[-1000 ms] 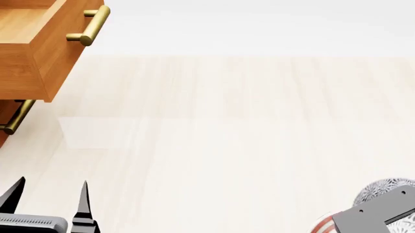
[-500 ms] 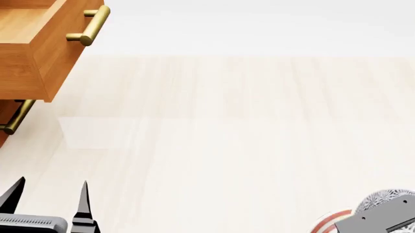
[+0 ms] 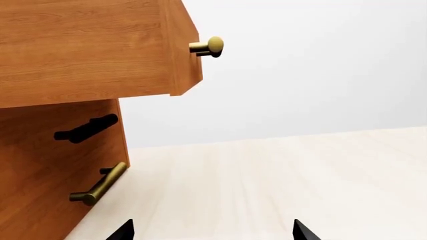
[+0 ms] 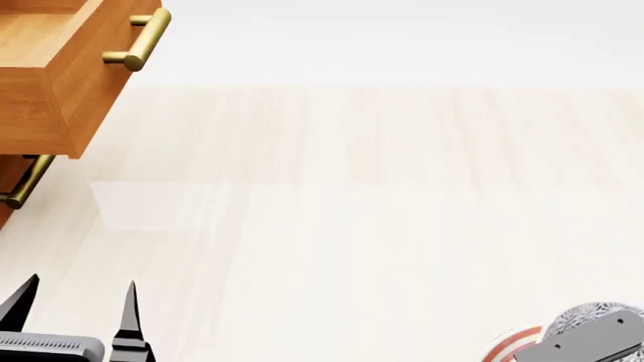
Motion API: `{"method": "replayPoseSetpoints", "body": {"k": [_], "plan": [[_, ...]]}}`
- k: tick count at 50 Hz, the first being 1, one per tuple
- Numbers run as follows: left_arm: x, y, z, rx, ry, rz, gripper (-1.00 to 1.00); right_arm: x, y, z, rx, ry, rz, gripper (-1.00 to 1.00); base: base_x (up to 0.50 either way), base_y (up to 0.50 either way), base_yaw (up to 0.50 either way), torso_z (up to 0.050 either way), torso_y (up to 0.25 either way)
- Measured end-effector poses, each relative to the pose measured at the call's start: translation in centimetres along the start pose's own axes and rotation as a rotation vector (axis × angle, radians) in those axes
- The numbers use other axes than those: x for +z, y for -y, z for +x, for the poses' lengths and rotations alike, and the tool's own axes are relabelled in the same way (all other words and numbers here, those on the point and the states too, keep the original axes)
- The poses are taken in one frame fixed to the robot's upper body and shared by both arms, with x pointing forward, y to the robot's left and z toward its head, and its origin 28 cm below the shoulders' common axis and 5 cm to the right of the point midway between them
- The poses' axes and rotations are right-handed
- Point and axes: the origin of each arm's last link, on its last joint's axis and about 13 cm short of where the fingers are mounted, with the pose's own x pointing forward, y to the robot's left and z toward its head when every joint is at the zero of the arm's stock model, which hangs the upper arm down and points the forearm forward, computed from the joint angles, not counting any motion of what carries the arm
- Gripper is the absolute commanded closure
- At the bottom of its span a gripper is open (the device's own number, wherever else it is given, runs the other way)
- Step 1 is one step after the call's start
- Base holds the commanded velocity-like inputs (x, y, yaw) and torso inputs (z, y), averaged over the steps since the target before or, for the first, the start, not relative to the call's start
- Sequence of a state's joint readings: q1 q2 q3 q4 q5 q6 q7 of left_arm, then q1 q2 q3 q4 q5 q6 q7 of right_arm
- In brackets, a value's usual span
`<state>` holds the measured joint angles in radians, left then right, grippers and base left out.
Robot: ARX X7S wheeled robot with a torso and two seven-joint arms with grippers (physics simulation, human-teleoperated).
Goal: Put the bowl on the plate.
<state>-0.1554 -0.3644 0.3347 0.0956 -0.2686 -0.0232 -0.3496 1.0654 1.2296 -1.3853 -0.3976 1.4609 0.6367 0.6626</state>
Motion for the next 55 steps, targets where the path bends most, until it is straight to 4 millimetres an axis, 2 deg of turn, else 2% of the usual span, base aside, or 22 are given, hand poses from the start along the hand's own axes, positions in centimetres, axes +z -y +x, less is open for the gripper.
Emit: {"method": "replayPoseSetpoints", "body": {"k": [38,39,55], "plan": [[0.1,0.1,-0.1,-0.002,0.002,0.001,-1.00,-0.5,-0.2,1.7,0.033,0.003,0.056,1.00,0.00,0.00,0.00,0.000,0.000],[0.1,0.1,-0.1,-0.002,0.002,0.001,-1.00,-0.5,-0.2,1.7,0.033,0.004,0.057,-1.00,0.00,0.00,0.00,0.000,0.000],[0.2,0.1,-0.1,-0.007,0.004,0.002,-1.00,-1.1,0.2,1.2,0.011,0.010,0.059,-1.00,0.00,0.00,0.00,0.000,0.000]]}}
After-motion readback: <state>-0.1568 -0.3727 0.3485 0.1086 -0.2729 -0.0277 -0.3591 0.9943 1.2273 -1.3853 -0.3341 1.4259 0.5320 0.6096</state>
